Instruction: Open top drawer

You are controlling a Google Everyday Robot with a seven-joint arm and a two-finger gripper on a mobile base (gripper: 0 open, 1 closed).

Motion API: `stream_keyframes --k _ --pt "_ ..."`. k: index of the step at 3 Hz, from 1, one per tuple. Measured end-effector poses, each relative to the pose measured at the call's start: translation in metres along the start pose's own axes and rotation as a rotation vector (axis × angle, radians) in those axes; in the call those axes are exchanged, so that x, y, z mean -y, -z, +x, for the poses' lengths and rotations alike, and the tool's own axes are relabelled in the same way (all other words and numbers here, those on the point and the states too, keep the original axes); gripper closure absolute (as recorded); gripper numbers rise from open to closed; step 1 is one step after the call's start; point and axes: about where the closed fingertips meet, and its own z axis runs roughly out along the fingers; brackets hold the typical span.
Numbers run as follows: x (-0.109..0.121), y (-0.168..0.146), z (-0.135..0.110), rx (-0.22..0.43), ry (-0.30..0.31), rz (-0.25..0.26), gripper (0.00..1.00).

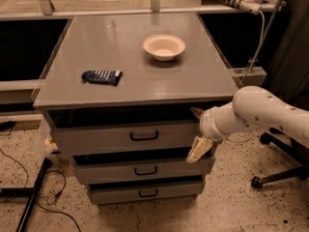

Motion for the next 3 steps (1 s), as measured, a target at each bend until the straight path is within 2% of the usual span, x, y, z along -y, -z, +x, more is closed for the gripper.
stream_keyframes --k 1,3 --pt "0.0001 -0.0001 -0.0001 0.000 0.000 0.000 0.19" --pt "0.0002 0.0002 -0.0003 0.000 0.000 0.000 0.66"
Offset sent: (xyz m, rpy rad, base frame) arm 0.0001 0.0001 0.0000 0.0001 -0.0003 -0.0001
